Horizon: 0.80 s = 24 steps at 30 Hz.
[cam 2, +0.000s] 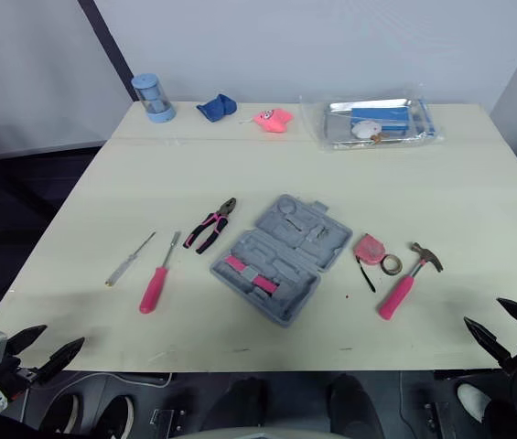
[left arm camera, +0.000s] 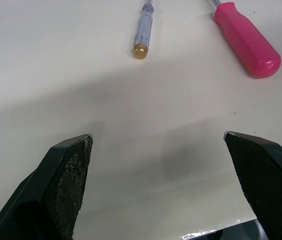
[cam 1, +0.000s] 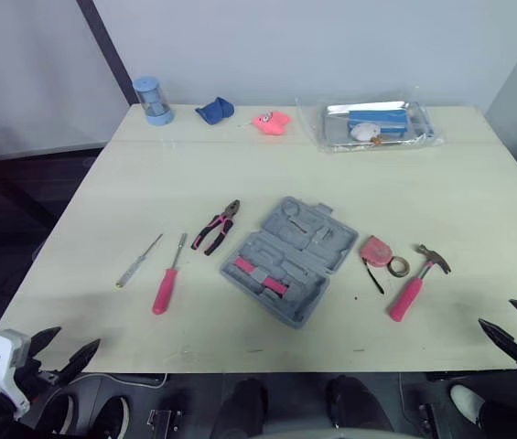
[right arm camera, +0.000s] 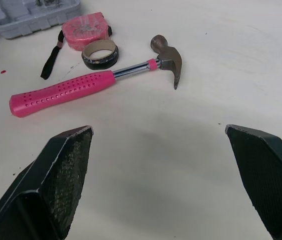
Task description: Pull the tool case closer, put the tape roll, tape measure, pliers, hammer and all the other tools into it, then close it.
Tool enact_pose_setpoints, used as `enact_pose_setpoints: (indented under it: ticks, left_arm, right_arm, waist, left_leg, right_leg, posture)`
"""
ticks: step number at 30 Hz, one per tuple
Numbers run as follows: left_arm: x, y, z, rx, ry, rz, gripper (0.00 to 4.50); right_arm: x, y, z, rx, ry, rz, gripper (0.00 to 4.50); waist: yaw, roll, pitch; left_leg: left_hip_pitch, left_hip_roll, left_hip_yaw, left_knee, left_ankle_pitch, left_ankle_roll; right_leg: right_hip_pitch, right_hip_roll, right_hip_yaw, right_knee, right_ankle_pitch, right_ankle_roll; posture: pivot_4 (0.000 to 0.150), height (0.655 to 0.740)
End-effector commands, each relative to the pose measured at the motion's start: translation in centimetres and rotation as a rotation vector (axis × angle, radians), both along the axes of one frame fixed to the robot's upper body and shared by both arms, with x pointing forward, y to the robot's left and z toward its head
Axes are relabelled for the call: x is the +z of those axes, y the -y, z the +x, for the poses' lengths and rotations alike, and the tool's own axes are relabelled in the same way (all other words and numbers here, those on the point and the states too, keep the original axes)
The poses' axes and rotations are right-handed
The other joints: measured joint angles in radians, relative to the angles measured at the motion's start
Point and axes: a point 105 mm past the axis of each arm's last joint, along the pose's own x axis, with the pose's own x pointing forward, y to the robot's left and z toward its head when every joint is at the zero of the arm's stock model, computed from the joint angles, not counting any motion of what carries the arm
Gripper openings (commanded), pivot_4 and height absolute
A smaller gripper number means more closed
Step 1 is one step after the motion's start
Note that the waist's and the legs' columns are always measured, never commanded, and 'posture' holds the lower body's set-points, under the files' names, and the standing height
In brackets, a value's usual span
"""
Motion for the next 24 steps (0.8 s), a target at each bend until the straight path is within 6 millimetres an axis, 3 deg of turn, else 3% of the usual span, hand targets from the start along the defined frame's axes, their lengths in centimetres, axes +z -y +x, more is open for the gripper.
enact_pose_setpoints:
  ticks: [1, 4, 12, 18, 24]
  left_arm:
    - [1.2, -0.6, 0.6, 0.003, 0.039, 0.033, 4.50]
    - [1.4, -0.4, 1.6, -0.002, 0.057, 0.022, 4.50]
    - [1.7, 0.0, 2.3, -0.028, 0.070, 0.018, 4.50]
    - [3.0, 1.1, 3.9, -0.123, 0.090, 0.047, 4.50]
    - [6.0, 4.9, 8.4, -0.350, 0.147, 0.066, 4.50]
  right_arm:
    - [1.6, -0.3, 0.2, 0.008, 0.054, -0.025, 4.48]
    - [2.1, -1.5, 0.1, 0.025, 0.063, -0.027, 4.48]
    - [2.6, -1.9, 0.1, 0.030, 0.064, -0.024, 4.48]
    - [3.3, -3.4, 1.3, 0.051, 0.042, -0.024, 4.48]
    - [4.4, -9.0, 2.8, 0.193, 0.043, -0.001, 4.48]
  waist:
    - [0.000, 0.000, 0.000]
    - [0.002, 0.001, 0.000]
    - [0.000, 0.000, 0.000]
    - [0.001, 0.000, 0.000]
    - [0.006, 0.000, 0.000]
  left_leg:
    - [0.000, 0.000, 0.000, 0.000, 0.000, 0.000]
    - [0.000, 0.000, 0.000, 0.000, 0.000, 0.000]
    - [0.000, 0.000, 0.000, 0.000, 0.000, 0.000]
    - [0.000, 0.000, 0.000, 0.000, 0.000, 0.000]
    - [-0.001, 0.000, -0.003, 0.002, 0.000, 0.000]
  right_leg:
    - [0.000, 0.000, 0.000, 0.000, 0.000, 0.000]
    - [0.000, 0.000, 0.000, 0.001, 0.001, 0.002]
    - [0.000, 0.000, 0.000, 0.001, 0.002, 0.003]
    - [0.000, 0.000, 0.000, 0.001, 0.002, 0.003]
    - [0.000, 0.000, -0.002, 0.002, 0.002, 0.003]
  posture:
    - [0.150, 0.7400]
    - [0.150, 0.7400]
    - [0.150, 0.7400]
    - [0.150, 0.7400]
    - [0.150, 0.7400]
